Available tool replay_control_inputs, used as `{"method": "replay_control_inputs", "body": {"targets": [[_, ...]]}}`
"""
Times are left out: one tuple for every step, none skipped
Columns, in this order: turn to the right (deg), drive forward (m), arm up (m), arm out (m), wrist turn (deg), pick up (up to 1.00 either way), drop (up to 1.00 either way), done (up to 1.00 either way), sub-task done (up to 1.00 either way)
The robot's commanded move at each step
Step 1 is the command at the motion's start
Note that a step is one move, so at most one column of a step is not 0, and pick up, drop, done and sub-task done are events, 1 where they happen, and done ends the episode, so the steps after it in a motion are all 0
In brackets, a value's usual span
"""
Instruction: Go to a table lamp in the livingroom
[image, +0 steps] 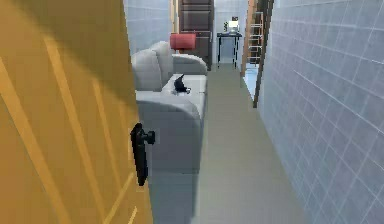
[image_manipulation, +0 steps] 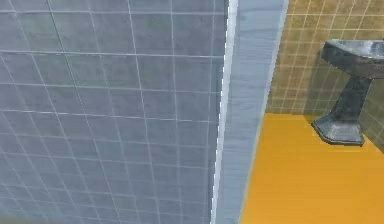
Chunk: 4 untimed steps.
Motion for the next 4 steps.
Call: {"method": "replay_control_inputs", "body": {"targets": [[24.0, 0.00, 0.00, 0.00, 0.0, 0.00, 0.00, 0.00, 0.00], [0.0, 1.00, 0.00, 0.00, 0.0, 0.00, 0.00, 0.00, 0.00], [0.0, 0.40, 0.00, 0.00, 0.0, 0.00, 0.00, 0.00, 0.00], [-18.0, 0.00, 0.00, 0.00, 0.0, 0.00, 0.00, 0.00, 0.00]]}}
